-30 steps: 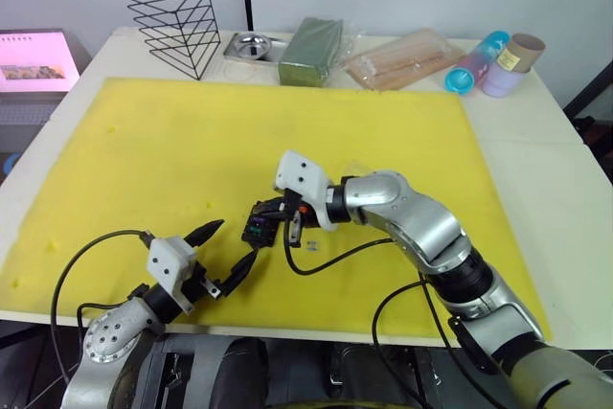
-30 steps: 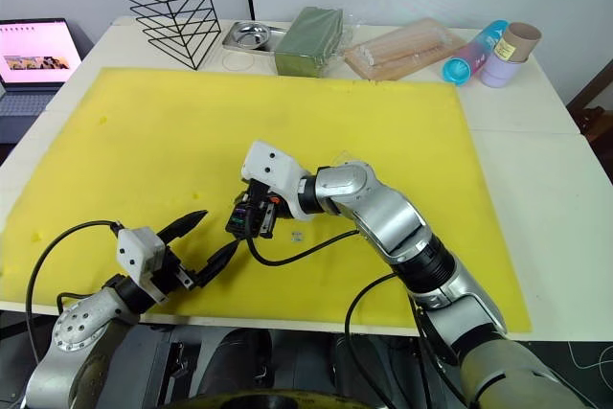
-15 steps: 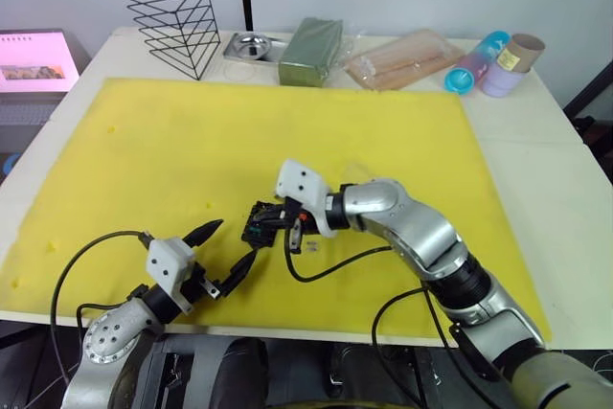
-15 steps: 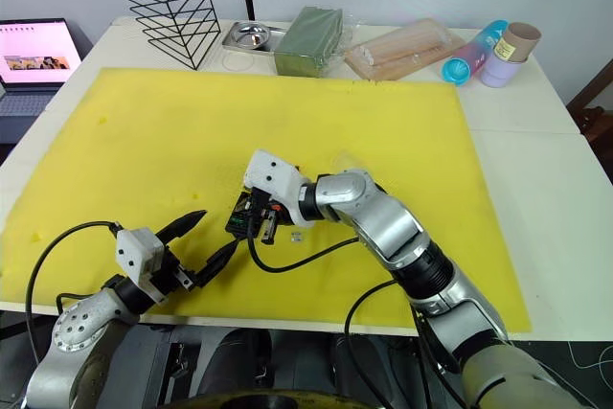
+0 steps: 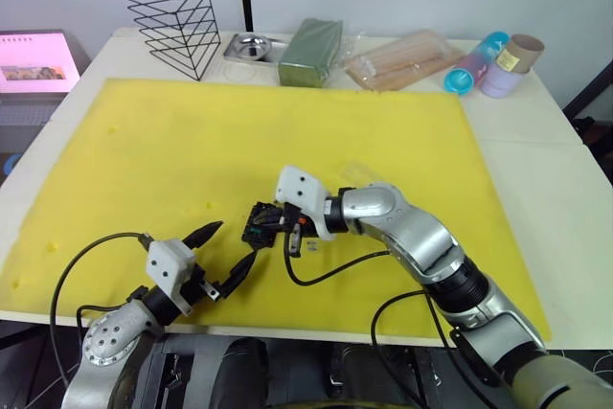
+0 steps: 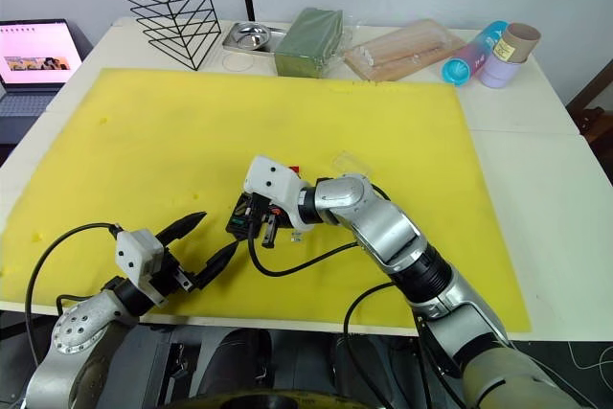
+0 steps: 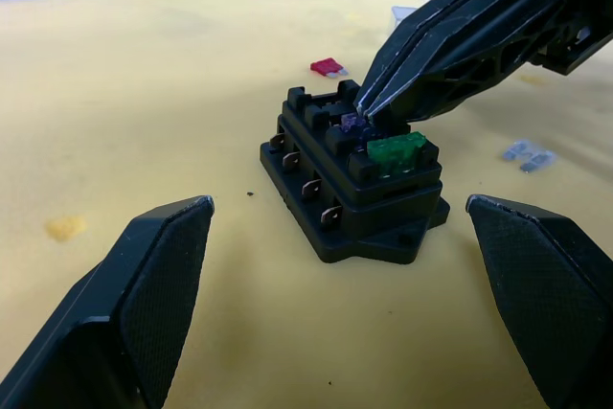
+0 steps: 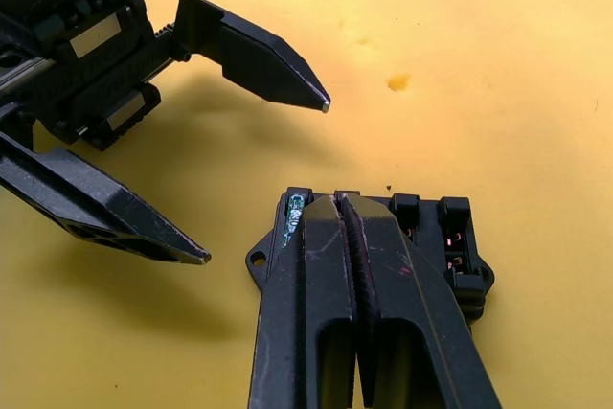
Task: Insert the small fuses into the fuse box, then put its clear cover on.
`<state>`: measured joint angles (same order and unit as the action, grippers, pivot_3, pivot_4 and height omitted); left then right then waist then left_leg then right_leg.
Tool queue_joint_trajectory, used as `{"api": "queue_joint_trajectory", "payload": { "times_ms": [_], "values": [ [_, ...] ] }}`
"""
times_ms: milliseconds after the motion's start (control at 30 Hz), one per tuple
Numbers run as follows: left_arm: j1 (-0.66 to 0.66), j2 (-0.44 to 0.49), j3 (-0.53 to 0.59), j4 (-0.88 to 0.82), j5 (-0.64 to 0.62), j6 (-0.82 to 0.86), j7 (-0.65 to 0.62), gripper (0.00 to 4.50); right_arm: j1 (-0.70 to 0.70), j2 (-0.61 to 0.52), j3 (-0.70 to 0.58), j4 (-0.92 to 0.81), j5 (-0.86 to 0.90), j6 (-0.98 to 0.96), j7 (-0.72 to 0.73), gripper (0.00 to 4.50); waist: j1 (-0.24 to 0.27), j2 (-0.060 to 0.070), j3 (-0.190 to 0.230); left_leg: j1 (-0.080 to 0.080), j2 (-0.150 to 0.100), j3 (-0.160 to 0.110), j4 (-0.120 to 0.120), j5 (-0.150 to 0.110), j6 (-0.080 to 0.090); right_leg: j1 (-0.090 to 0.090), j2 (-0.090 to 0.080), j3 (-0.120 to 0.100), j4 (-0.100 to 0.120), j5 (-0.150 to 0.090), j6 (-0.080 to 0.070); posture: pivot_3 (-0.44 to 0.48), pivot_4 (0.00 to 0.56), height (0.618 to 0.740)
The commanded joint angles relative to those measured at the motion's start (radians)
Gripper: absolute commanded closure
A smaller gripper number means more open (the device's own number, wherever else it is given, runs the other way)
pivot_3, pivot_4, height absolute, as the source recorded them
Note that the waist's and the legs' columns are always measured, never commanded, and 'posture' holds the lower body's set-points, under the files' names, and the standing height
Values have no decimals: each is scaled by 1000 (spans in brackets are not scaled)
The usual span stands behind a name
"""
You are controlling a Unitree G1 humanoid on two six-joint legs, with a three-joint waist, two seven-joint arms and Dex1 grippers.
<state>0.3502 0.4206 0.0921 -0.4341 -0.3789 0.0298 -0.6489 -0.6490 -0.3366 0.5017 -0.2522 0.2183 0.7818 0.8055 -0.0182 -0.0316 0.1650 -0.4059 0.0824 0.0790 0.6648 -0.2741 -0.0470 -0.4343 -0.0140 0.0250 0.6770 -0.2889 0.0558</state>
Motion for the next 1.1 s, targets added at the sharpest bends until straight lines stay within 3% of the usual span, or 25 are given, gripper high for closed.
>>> {"api": "queue_joint_trajectory", "payload": {
  "times_ms": [33,600,833,1000,1100],
  "values": [
    [2,2,2,-33,2,-14,1,0,29,-22,37,28,-18,36,4,4471,0,0,-4,0,0,0,0,0,0,0,0,0,0,0,0,0,150,740],
    [9,5,5,-62,-1,10,22,0,50,-32,58,102,-49,-15,24,4471,1,1,-18,12,0,1,-3,-1,2,11,0,1,-3,0,0,0,150,740],
    [24,25,22,-86,-27,30,9,0,41,3,-27,39,21,-65,51,4471,1,1,-18,12,0,1,-3,-1,2,11,0,1,-3,0,-1,0,150,740],
    [69,150,158,-159,-153,88,-90,0,-29,1,-164,-83,155,62,69,4471,-1,1,-17,11,1,0,-3,-1,2,9,0,1,-3,-1,-1,0,150,740],
    [103,248,278,-171,-245,133,-179,0,-41,-77,-203,-134,187,75,116,4471,1,1,-17,11,2,0,-3,-1,2,8,0,1,-3,-1,-1,0,150,740]
  ]
}}
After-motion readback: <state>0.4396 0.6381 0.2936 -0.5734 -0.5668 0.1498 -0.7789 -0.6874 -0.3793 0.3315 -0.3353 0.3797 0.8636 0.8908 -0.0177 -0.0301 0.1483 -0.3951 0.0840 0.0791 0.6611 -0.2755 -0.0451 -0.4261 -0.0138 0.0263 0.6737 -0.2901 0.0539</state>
